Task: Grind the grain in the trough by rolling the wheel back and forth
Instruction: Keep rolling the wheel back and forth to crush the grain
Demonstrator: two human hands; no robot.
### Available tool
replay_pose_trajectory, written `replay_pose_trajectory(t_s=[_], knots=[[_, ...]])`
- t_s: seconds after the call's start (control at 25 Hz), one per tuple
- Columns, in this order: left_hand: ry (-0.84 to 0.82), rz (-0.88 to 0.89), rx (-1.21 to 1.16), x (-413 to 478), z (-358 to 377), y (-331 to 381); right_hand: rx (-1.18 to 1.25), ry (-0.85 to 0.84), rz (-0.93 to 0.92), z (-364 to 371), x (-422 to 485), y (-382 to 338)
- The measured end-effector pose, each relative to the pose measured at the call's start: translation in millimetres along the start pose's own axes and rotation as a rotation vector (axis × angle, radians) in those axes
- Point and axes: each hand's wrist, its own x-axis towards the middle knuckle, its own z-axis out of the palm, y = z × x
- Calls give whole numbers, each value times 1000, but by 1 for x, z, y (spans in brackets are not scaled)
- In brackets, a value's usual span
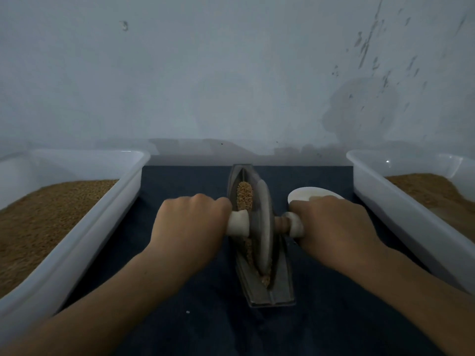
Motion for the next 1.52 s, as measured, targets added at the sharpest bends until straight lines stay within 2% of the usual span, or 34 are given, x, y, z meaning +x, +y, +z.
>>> replay_pose_trajectory(t_s=[0.32,0.44,0.6,0.68,0.76,1.0,1.12,1.28,1.4,1.52], knots=[[-215,-216,-46,69,42,-9,65,-132,136,25,94,-7],[-140,-168,-41,44,31,-4,88,-123,81,20,61,-3],[33,7,-3,-1,2,-1,9,45,-14,-1,1,-1],[-1,-1,6,2,2,-1,-15,4,11,-3,1,1],[-76,-37,42,16,18,2,62,-91,80,10,17,-1],[-180,-234,-68,63,45,-9,49,-141,105,19,92,-7],[-121,-182,-70,33,33,-6,53,-110,50,11,58,-4],[-3,24,-34,-7,1,-3,-29,29,-31,-9,1,-2],[-99,-16,1,1,8,-1,-11,-34,-5,1,8,-1],[-120,-143,14,41,33,-4,79,-66,86,24,52,-3]])
